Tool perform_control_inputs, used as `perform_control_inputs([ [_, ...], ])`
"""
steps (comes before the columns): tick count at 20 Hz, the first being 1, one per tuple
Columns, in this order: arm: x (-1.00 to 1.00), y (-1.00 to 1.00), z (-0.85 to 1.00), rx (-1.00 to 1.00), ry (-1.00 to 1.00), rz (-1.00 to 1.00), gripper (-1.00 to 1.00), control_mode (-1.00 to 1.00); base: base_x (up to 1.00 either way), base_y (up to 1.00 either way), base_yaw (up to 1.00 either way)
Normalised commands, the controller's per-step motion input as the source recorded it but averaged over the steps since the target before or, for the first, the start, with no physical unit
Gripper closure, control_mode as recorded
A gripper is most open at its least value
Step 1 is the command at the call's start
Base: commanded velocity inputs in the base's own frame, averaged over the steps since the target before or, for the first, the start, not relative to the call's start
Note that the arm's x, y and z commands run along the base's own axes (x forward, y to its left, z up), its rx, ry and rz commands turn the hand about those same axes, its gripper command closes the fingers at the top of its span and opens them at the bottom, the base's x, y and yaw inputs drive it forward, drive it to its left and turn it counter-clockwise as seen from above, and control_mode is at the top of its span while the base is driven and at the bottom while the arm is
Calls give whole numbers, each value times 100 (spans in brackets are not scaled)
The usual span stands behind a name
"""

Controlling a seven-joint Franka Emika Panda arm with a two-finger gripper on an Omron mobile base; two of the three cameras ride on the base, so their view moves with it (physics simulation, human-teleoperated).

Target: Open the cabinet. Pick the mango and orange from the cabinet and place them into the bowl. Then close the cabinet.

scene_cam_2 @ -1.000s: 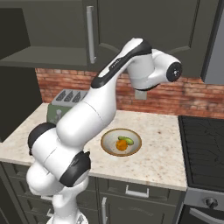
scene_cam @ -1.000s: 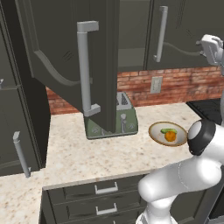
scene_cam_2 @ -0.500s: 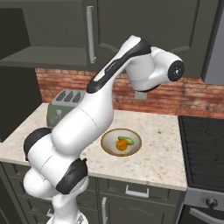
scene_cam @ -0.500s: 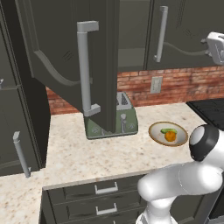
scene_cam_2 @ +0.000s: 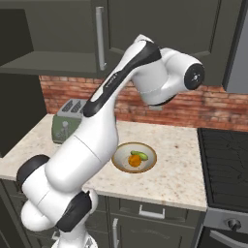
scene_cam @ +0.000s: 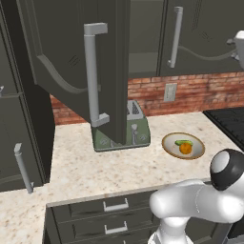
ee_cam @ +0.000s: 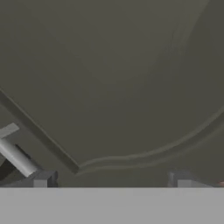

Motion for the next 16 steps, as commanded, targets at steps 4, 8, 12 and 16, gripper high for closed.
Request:
perform_control_inputs([
  [4,-49,42,16,-3,0,0,-100,-100,0,0,0],
  [8,-50,52,12,-4,0,0,-100,-100,0,0,0],
  [12,-44,48,14,-2,0,0,-100,-100,0,0,0],
  [16,-49,41,18,-1,0,0,-100,-100,0,0,0],
])
